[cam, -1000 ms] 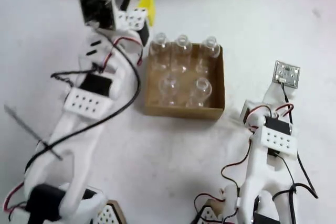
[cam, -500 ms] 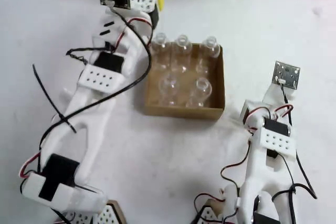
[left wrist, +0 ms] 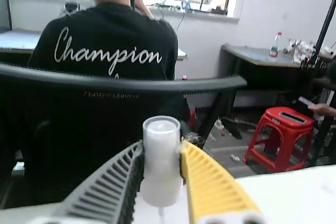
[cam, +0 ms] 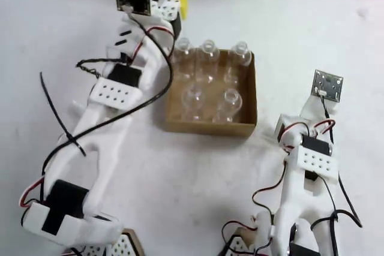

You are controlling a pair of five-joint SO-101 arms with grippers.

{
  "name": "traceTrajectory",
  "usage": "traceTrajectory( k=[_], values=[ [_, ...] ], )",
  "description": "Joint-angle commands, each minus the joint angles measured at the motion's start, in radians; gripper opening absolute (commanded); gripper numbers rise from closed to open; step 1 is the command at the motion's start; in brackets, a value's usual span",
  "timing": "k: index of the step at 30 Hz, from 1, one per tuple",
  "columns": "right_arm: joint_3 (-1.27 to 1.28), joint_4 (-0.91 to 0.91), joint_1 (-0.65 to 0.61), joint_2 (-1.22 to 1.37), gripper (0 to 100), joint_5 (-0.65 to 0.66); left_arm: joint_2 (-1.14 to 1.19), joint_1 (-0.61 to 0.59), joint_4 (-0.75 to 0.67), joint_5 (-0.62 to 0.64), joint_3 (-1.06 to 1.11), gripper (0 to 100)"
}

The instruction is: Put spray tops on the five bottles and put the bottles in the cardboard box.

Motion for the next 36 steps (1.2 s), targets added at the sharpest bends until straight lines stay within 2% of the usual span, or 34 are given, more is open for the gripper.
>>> traceTrajectory(
  k=[1, 12, 18, 21, 36],
  values=[
    [-0.008, -0.018, -0.004, 0.001, 14.1, 0.012, -0.07, 0.012, -0.026, -0.017, 0.012, 2],
    [-0.008, -0.016, -0.004, 0.001, 14.1, 0.012, -0.07, 0.013, -0.032, -0.018, 0.109, 2],
    [-0.008, -0.018, -0.004, 0.001, 14.1, 0.012, -0.07, 0.021, -0.218, -0.021, 0.233, 2],
    [-0.008, -0.018, -0.004, 0.001, 14.1, 0.012, -0.07, 0.038, -0.265, -0.021, 0.285, 2],
    [-0.008, -0.018, -0.004, 0.001, 14.1, 0.012, -0.068, 0.065, -0.265, -0.023, 0.338, 2]
  ],
)
